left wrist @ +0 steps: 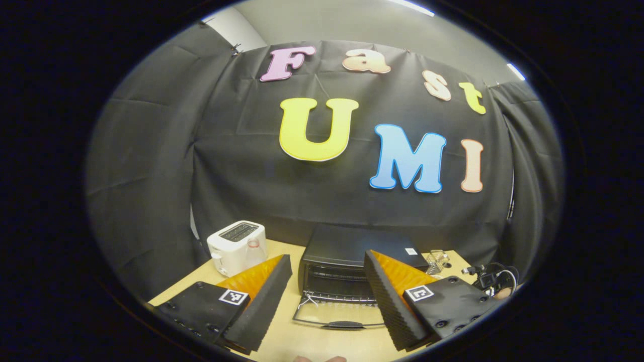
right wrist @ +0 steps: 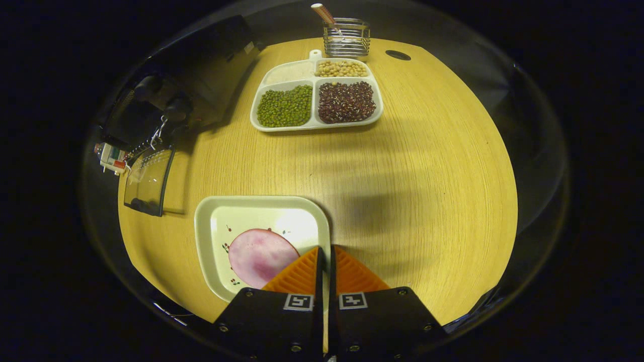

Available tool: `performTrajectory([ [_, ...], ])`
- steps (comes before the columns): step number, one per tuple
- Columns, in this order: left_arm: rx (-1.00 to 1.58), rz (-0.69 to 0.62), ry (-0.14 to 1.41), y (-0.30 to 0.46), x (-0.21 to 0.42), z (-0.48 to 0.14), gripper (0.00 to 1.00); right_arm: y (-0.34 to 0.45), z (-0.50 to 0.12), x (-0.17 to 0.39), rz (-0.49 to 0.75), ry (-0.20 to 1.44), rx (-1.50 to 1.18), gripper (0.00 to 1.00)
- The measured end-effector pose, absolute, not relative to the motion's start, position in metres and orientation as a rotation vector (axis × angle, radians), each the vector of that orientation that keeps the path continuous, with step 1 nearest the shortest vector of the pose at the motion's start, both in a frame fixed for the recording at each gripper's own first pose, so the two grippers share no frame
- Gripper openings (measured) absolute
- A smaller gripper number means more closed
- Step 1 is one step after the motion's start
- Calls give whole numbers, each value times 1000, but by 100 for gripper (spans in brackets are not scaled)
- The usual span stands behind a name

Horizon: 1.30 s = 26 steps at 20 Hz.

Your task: Open the electric oven with the left hand, put the food in, and close the electric oven.

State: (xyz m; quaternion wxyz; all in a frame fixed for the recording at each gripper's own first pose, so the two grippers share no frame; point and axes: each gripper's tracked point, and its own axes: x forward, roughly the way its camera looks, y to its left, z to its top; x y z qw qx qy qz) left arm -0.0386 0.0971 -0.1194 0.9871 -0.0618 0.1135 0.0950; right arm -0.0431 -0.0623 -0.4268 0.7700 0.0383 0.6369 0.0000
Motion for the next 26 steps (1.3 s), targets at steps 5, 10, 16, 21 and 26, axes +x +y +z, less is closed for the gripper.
performTrajectory([
  [5,-115,211,218,113,-45,-114,100,-53,-430,-53,-5,1367,468,1],
  [10,-134,214,232,115,-46,-118,100,-42,-430,-63,36,1319,745,0],
  [16,-122,201,224,111,-44,-111,100,-31,-422,-70,39,1233,1000,0],
  [21,-125,198,213,111,-42,-107,100,-23,-395,-74,45,1145,1120,0],
  [26,-132,175,202,105,-36,-103,100,11,-352,-79,18,1050,1233,0],
])
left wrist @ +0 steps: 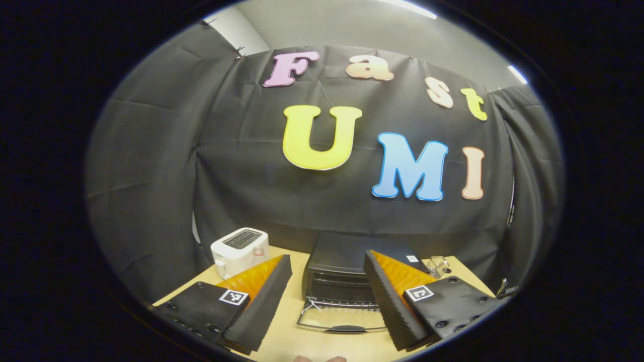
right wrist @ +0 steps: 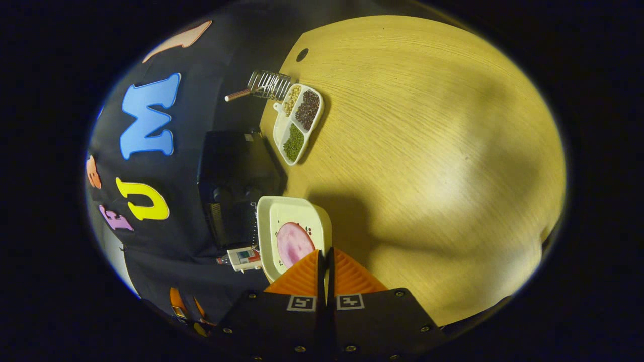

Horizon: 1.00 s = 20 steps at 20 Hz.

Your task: Open the electric oven with the left hand, put the food in, and close the electric oven.

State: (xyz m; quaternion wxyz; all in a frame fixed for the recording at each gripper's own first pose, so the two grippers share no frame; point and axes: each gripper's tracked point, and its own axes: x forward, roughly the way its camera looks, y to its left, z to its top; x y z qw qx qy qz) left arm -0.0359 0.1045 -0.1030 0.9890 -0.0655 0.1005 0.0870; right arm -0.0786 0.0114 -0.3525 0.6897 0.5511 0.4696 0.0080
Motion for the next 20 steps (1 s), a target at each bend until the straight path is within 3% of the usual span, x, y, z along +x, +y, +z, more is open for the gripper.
performTrajectory([
  [7,-92,115,157,99,-38,-86,100,93,-302,-81,-12,1018,1319,1],
  [12,-77,91,126,107,-49,-74,93,154,-293,-50,-28,1020,1348,1],
  [14,-107,93,121,111,-54,-72,91,171,-301,-36,-99,1038,1347,1],
  [15,-115,99,119,116,-56,-72,100,178,-308,-27,-144,1043,1334,0],
  [20,-138,157,130,152,-67,-80,100,216,-322,32,-240,1011,1337,0],
])
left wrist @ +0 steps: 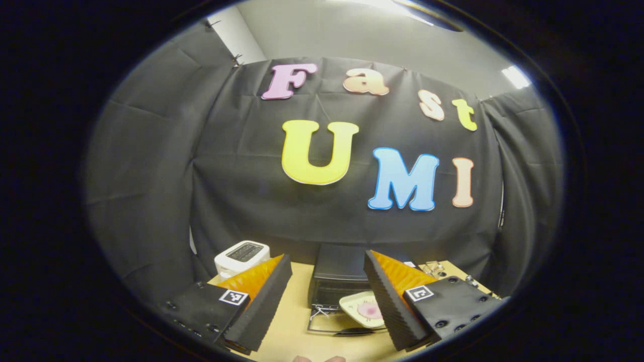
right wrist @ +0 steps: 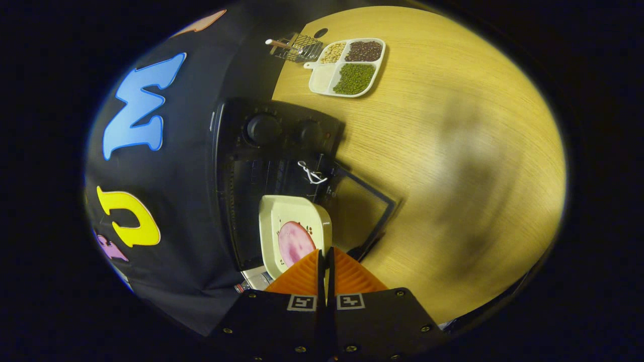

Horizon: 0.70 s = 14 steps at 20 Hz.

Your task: Open the electric oven with the left hand, put the food in, and close the electric oven.

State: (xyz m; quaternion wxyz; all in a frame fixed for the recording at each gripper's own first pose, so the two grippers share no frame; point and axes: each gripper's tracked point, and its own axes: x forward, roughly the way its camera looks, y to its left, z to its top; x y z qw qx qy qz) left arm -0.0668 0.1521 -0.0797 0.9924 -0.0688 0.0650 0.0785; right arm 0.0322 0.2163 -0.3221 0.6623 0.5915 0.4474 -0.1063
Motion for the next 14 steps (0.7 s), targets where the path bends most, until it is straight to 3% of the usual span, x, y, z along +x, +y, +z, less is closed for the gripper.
performTrajectory([
  [7,-157,253,192,194,-96,-104,98,238,-348,105,-407,870,1457,1],
  [14,-158,320,229,218,-115,-118,98,247,-357,155,-435,698,1541,2],
])
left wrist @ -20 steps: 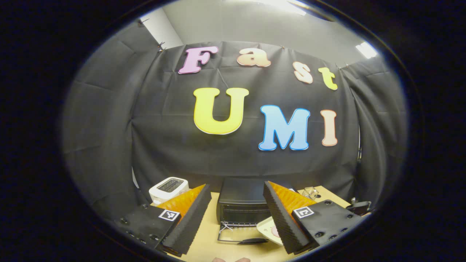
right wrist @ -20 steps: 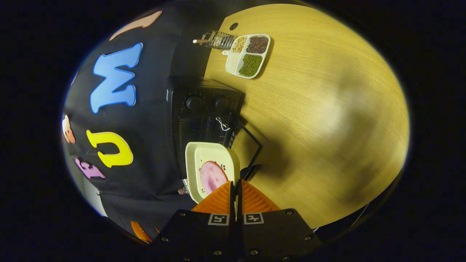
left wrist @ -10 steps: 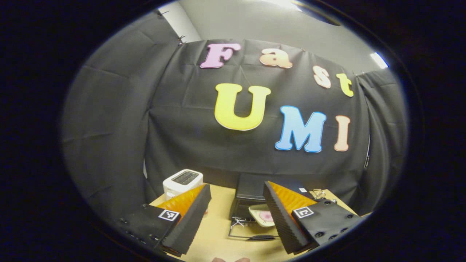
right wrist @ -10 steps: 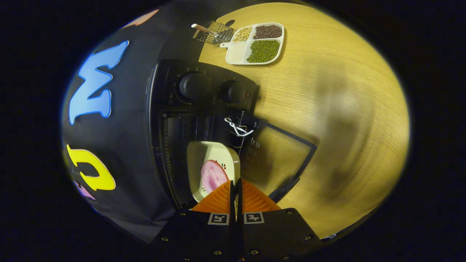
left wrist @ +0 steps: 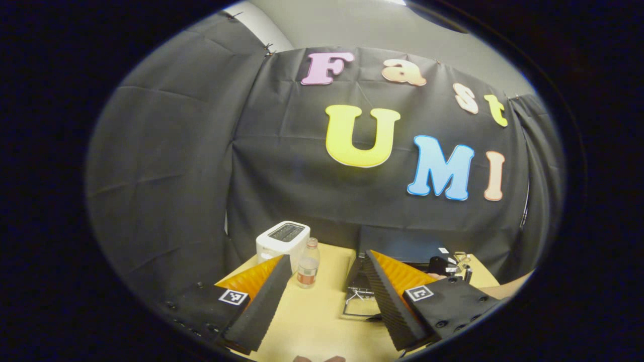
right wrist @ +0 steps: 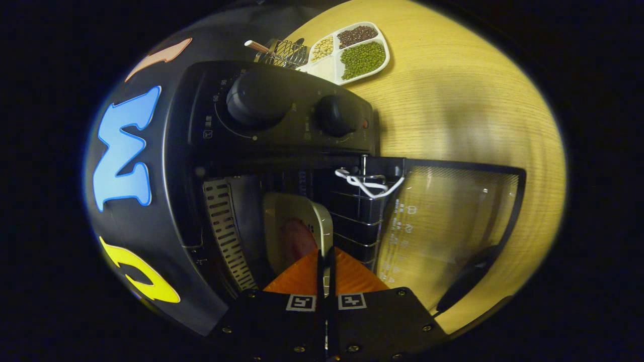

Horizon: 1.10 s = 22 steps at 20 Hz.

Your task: Open the electric oven with the left hand, put the food in, and close the electric oven.

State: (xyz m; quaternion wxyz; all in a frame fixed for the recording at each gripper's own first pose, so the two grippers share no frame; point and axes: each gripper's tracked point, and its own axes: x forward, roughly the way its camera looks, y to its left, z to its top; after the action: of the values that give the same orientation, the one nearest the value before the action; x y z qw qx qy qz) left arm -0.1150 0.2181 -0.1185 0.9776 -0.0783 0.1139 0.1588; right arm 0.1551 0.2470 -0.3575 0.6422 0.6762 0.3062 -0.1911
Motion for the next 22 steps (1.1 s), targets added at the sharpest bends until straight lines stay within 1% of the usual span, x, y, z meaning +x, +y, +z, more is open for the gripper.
performTrajectory([
  [2,-156,328,237,221,-116,-122,100,252,-360,164,-421,687,1546,4],
  [5,-157,327,246,221,-114,-125,92,255,-363,167,-400,677,1514,4],
  [6,-156,323,243,220,-113,-122,100,257,-362,166,-380,680,1509,4],
  [8,-148,310,235,215,-108,-118,100,260,-360,165,-346,684,1502,6],
  [10,-142,288,230,204,-102,-116,100,260,-351,158,-296,703,1466,18],
  [11,-142,274,227,197,-98,-115,100,259,-347,151,-269,713,1412,31],
  [12,-142,259,223,190,-94,-115,100,258,-344,145,-235,724,1345,40],
  [13,-138,241,222,180,-89,-115,100,257,-340,136,-200,737,1287,46],
  [14,-136,222,221,171,-85,-114,100,259,-338,133,-170,754,1241,50],
  [15,-133,201,216,161,-80,-113,100,257,-338,122,-146,772,1203,59],
  [16,-130,183,211,152,-76,-111,91,252,-339,112,-131,788,1159,61],
  [17,-127,166,205,144,-71,-109,100,244,-339,96,-115,802,1102,61],
  [19,-123,133,197,129,-62,-105,100,221,-333,74,-81,806,955,61],
  [22,-121,89,192,108,-46,-104,100,182,-313,50,7,771,720,61],
])
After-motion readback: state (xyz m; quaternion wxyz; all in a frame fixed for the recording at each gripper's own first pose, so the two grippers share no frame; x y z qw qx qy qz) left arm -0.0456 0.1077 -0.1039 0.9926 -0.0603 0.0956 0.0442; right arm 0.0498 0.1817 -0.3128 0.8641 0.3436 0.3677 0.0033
